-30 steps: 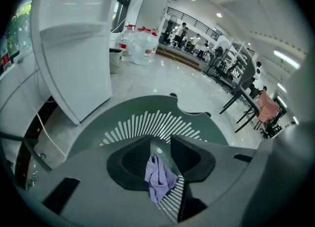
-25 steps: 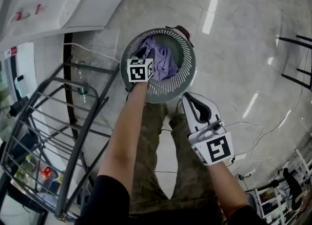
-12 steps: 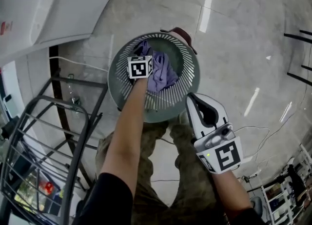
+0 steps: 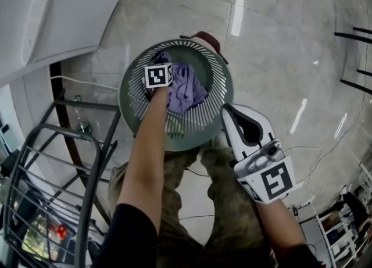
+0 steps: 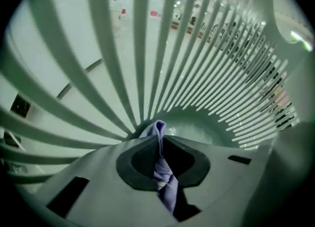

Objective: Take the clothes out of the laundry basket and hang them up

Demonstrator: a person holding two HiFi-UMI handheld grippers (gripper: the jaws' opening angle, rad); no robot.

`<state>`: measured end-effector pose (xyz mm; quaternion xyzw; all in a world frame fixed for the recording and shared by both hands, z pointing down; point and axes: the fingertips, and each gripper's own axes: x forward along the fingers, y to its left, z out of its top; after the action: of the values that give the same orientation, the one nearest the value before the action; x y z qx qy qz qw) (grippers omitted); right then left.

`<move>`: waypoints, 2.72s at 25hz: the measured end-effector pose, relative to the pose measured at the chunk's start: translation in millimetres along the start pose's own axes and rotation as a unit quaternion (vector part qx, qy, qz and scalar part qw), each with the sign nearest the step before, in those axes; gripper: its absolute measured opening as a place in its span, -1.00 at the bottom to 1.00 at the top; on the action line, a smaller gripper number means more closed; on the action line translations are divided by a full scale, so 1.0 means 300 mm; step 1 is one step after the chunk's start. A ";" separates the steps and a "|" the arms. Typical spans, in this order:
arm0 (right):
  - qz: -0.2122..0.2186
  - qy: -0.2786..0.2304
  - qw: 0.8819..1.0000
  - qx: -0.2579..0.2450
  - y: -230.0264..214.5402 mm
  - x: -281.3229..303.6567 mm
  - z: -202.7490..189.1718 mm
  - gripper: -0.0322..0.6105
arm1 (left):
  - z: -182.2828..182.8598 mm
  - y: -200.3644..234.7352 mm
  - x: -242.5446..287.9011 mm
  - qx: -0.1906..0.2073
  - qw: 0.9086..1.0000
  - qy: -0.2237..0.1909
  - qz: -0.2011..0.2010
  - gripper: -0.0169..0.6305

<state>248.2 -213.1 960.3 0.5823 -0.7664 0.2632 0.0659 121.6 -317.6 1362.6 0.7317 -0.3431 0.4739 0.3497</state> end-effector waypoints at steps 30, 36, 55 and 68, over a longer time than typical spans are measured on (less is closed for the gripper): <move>0.152 0.107 0.977 -0.104 0.605 -0.693 0.908 -0.85 | 0.221 -0.537 -2.407 -0.147 0.924 -0.350 -0.043 -0.87; 0.234 0.148 0.940 -0.198 0.746 -0.729 0.931 -0.41 | 0.337 -0.622 -2.850 -0.132 0.886 -0.442 -0.043 -0.88; 0.393 0.051 0.890 -0.225 1.154 -0.953 1.162 -0.41 | 0.218 -0.700 -3.532 -0.175 0.787 -0.591 -0.006 -0.88; 0.440 0.025 0.855 -0.274 1.663 -1.061 1.067 -0.84 | -0.101 -0.505 -3.876 -0.219 0.730 -0.647 0.044 -0.88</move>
<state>-48.9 -2.3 394.7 0.1357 -0.9818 0.0589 0.1194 -132.5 -15.1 258.1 0.7485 -0.6125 -0.1868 0.1721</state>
